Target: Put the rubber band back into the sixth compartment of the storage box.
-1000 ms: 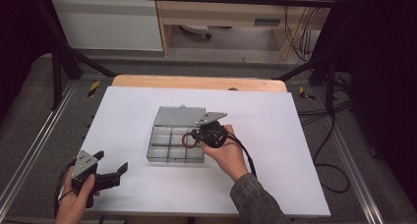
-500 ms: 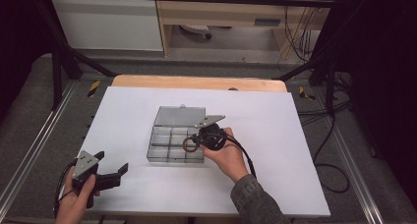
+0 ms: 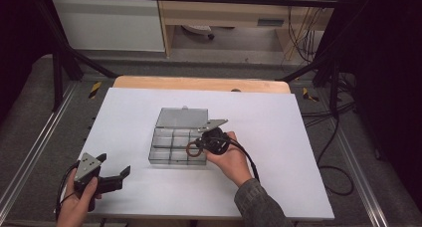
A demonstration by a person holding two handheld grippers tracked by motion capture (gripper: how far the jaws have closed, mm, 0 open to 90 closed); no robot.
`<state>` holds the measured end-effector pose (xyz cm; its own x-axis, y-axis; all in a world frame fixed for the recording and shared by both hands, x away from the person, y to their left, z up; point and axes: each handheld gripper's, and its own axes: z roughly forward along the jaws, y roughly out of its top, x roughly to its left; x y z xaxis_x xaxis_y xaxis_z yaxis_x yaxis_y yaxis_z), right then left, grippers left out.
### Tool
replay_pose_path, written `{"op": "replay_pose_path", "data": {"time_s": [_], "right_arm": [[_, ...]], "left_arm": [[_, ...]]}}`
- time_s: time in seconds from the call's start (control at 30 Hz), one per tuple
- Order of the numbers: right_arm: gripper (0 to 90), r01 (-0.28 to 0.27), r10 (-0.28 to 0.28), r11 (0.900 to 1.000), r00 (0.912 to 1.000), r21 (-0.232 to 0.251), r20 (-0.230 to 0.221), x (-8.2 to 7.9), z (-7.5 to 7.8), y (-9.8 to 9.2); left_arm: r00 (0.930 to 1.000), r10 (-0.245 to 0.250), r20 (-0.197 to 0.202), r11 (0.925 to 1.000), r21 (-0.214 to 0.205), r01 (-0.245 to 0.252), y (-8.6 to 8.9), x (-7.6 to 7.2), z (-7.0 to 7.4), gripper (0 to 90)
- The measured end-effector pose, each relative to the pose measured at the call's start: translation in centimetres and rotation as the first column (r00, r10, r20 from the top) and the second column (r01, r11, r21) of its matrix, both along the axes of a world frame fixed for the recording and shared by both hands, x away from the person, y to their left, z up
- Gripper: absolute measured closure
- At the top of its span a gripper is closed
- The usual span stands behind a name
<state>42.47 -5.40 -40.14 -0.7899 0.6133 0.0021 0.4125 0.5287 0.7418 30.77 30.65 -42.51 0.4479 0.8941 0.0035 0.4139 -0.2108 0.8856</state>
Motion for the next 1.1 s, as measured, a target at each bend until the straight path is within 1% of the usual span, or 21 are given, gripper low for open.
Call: {"op": "replay_pose_path", "data": {"time_s": [0.43,0.63,1.1], "right_arm": [[85.1,-0.008,0.007,0.9999,1.0,-0.007,-0.006,-0.1,-0.4,0.2],[85.0,-0.007,0.007,0.9996,1.0,-0.026,-0.001,-0.1,-0.6,0.1],[84.8,0.002,-0.002,0.999,1.0,-0.044,-0.002,0.0,-1.1,-0.2]], "left_arm": [[1.0,-0.004,-0.001,1.0,0.004,0.004,-0.1,0.0,0.0,4.9],[1.0,-0.008,-0.001,0.9999,0.007,0.008,-0.1,0.0,-0.1,4.9],[0.9999,-0.011,-0.006,0.9998,0.016,0.012,-0.2,0.0,-0.1,4.9]]}}
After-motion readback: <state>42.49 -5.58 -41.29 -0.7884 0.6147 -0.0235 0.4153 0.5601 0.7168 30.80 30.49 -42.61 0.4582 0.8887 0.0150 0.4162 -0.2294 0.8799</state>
